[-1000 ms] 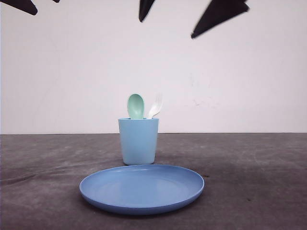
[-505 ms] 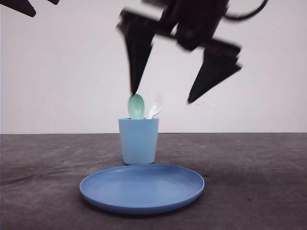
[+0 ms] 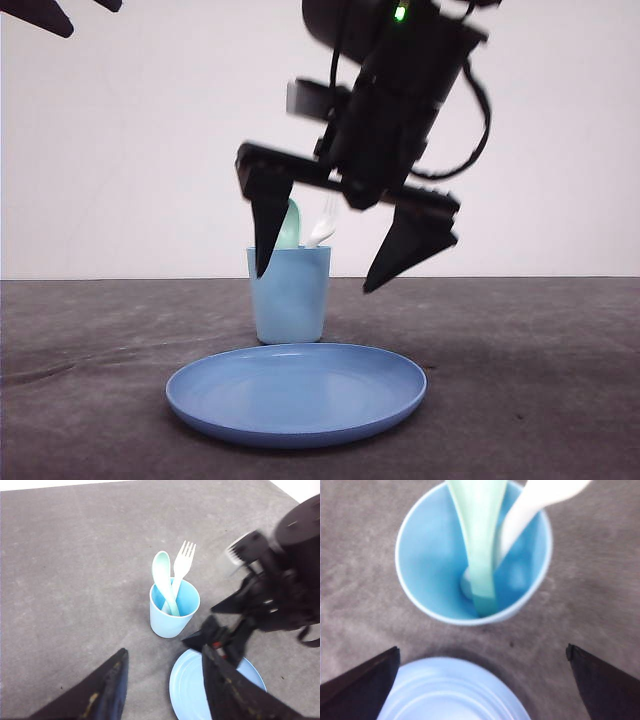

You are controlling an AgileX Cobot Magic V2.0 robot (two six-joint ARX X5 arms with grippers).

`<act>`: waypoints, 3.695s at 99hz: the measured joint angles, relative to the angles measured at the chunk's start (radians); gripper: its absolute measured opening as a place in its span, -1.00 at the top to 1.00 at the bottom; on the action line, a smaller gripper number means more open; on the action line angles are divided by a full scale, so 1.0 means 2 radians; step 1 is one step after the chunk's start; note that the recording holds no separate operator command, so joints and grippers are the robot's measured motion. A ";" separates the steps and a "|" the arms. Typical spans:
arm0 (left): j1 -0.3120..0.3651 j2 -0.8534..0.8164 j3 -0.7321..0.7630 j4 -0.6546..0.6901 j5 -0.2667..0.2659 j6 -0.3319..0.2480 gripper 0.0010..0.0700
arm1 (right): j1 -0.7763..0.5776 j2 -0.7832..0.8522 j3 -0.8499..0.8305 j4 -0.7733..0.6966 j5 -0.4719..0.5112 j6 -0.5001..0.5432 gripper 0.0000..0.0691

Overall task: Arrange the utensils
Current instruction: 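Lower the right gripper around the cup and grasp it, then lift the cup with the right gripper and set it on the blue plate, then open the right gripper and raise it away from the cup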

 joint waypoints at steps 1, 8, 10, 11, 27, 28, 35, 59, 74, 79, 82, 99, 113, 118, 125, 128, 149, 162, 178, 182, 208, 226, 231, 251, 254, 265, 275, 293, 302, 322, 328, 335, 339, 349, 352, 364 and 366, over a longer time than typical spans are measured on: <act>0.000 0.000 0.000 0.000 0.000 0.000 0.23 | 0.000 0.002 0.000 0.002 -0.001 0.000 -0.97; 0.000 0.000 0.000 0.000 0.000 0.000 0.23 | -0.003 0.012 0.000 0.019 -0.013 0.000 -0.97; 0.000 0.000 0.000 0.000 0.000 0.000 0.23 | -0.003 0.015 0.000 0.023 -0.015 -0.001 -0.97; 0.000 0.000 0.000 0.000 0.000 0.000 0.23 | -0.003 0.016 0.001 0.024 -0.015 -0.001 -0.97; 0.000 0.000 0.000 0.000 0.000 0.000 0.23 | -0.007 0.036 0.018 0.032 -0.015 -0.010 -0.97; 0.000 0.000 0.000 0.000 0.000 0.000 0.23 | -0.007 0.038 0.019 0.032 -0.015 -0.010 -0.97; 0.000 0.000 0.000 0.000 0.000 0.000 0.23 | -0.008 0.047 0.032 0.033 -0.015 -0.014 -0.97; 0.000 0.000 0.000 0.000 0.000 0.000 0.23 | -0.010 0.085 0.080 0.026 -0.012 -0.030 -0.97; 0.000 0.000 0.000 0.000 0.000 0.000 0.23 | -0.012 0.101 0.091 0.022 -0.008 -0.038 -0.97; 0.000 0.000 0.000 0.000 0.000 0.000 0.23 | -0.012 0.102 0.091 0.022 -0.001 -0.039 -0.95; 0.000 0.000 0.000 0.000 0.000 0.000 0.23 | -0.012 0.102 0.091 0.022 0.003 -0.039 -0.90; 0.000 0.000 0.000 0.000 0.000 0.000 0.23 | -0.012 0.102 0.091 0.022 0.006 -0.040 -0.39; 0.000 0.000 0.000 0.000 0.000 0.000 0.23 | -0.014 0.102 0.092 0.021 0.006 -0.043 -0.24; 0.000 0.000 0.000 0.000 0.000 0.000 0.23 | -0.014 0.102 0.094 0.016 0.006 -0.044 -0.18; 0.000 0.000 0.000 -0.002 0.000 0.000 0.23 | -0.014 0.100 0.096 0.008 0.006 -0.051 -0.16; 0.000 0.000 0.000 -0.002 0.000 0.000 0.23 | -0.014 0.096 0.096 0.002 0.006 -0.054 -0.16; 0.000 0.000 0.000 -0.015 0.000 0.000 0.23 | -0.014 0.011 0.098 -0.045 0.009 -0.083 -0.16; 0.000 0.000 0.000 -0.016 0.000 0.000 0.23 | -0.008 -0.062 0.104 -0.088 0.009 -0.101 -0.16; 0.000 0.000 0.000 -0.016 0.000 0.000 0.23 | 0.009 -0.132 0.104 -0.157 0.004 -0.115 -0.16; 0.000 0.000 0.000 -0.016 0.000 0.000 0.23 | 0.014 -0.143 0.104 -0.170 0.004 -0.117 -0.16; 0.000 0.000 0.000 -0.017 0.000 0.000 0.23 | 0.052 -0.161 0.091 -0.219 0.004 -0.118 -0.16; 0.000 0.000 0.000 -0.018 0.000 0.000 0.23 | 0.080 -0.160 -0.004 -0.155 0.018 -0.112 -0.16; 0.000 0.000 0.000 -0.019 0.000 0.000 0.23 | 0.084 -0.160 -0.035 -0.126 0.018 -0.107 -0.16; 0.000 0.000 0.000 -0.022 0.000 0.000 0.23 | 0.099 -0.143 -0.119 -0.021 0.044 -0.089 -0.16; 0.000 0.000 0.000 -0.022 0.000 0.000 0.23 | 0.100 -0.137 -0.121 -0.018 0.049 -0.088 -0.16; 0.000 0.000 0.000 -0.022 0.000 0.000 0.23 | 0.105 -0.114 -0.122 0.000 0.055 -0.087 -0.16; 0.000 0.000 0.000 -0.023 0.000 0.000 0.23 | 0.107 -0.097 -0.122 0.015 0.054 -0.087 -0.16; 0.000 0.000 0.000 -0.025 0.000 0.000 0.23 | 0.107 -0.085 -0.122 0.022 0.057 -0.087 -0.16; 0.000 0.000 0.000 -0.025 0.000 0.000 0.23 | 0.107 -0.085 -0.122 0.022 0.056 -0.087 -0.22; 0.000 0.000 0.000 -0.025 0.000 0.000 0.23 | 0.107 -0.085 -0.122 0.010 0.056 -0.078 -0.83; 0.000 0.000 0.000 -0.025 0.000 0.000 0.23 | 0.107 -0.085 -0.122 0.009 0.056 -0.076 -0.86; 0.000 0.000 0.000 -0.025 0.000 0.000 0.23 | 0.107 -0.087 -0.122 0.004 0.055 -0.073 -0.87; 0.000 0.000 0.000 -0.025 0.000 0.000 0.23 | 0.107 -0.092 -0.122 -0.002 0.056 -0.072 -0.88; 0.000 0.000 0.000 -0.025 0.000 0.000 0.23 | 0.109 -0.124 -0.122 -0.015 0.056 -0.072 -0.88; 0.000 0.000 0.000 -0.025 0.000 0.000 0.23 | 0.110 -0.138 -0.122 -0.019 0.055 -0.072 -0.88; 0.000 0.000 0.000 -0.025 0.000 0.000 0.23 | 0.116 -0.202 -0.122 -0.048 0.055 -0.072 -0.88; 0.000 0.000 0.000 -0.025 0.000 0.000 0.23 | 0.116 -0.213 -0.122 -0.053 0.055 -0.072 -0.88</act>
